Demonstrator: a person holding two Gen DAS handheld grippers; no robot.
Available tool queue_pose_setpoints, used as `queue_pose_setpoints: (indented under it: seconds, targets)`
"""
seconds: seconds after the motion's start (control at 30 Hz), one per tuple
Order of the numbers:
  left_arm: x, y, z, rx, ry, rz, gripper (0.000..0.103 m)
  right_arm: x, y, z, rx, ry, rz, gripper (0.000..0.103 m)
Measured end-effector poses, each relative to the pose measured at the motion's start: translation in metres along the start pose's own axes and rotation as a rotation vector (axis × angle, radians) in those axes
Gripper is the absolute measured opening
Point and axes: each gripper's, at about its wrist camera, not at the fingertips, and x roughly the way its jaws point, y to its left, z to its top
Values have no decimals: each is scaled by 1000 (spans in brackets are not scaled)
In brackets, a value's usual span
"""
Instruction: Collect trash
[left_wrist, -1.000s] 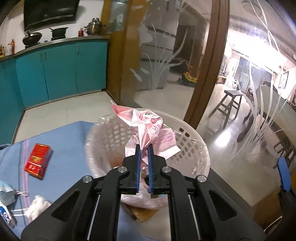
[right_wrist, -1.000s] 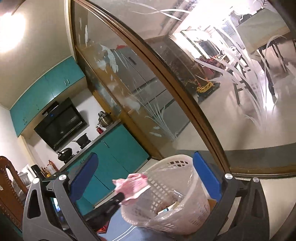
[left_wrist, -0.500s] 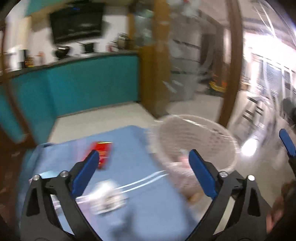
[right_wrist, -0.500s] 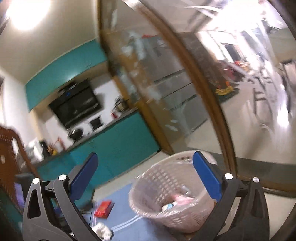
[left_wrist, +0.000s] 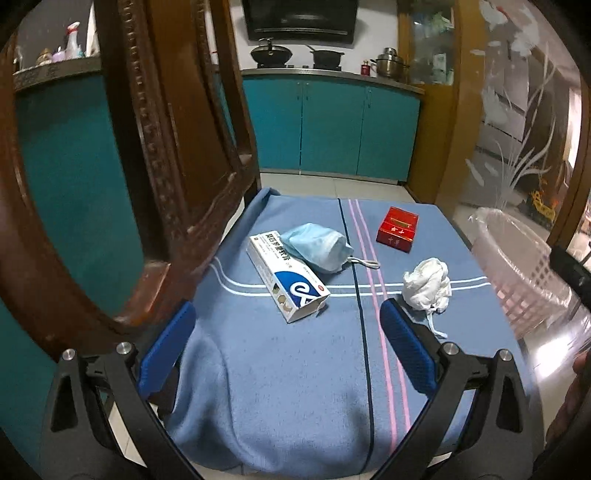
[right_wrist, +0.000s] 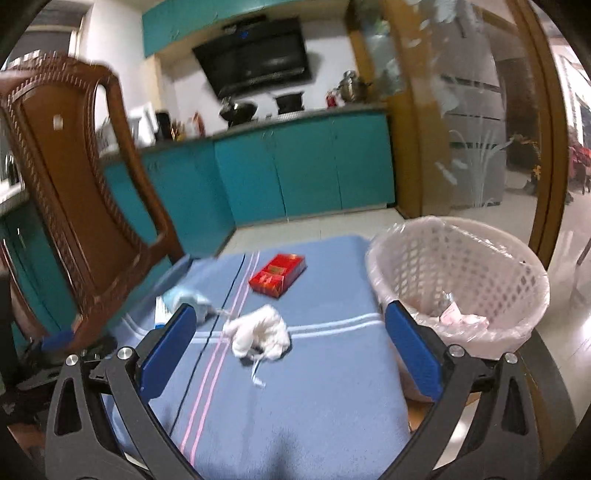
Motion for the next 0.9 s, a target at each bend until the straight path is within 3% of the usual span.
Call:
queue_pose_setpoints:
  seconds: [0.47, 0.6, 0.9]
  targets:
    - [15, -11, -5, 5, 33, 10, 100, 10, 4, -2, -10, 22, -23, 100]
    - [37, -21, -5, 17, 51, 47, 100, 13, 5, -3, -21, 26, -27, 100]
    - [116, -35, 3, -22, 179, 171, 99, 37, 10, -7, -39, 71, -30, 100]
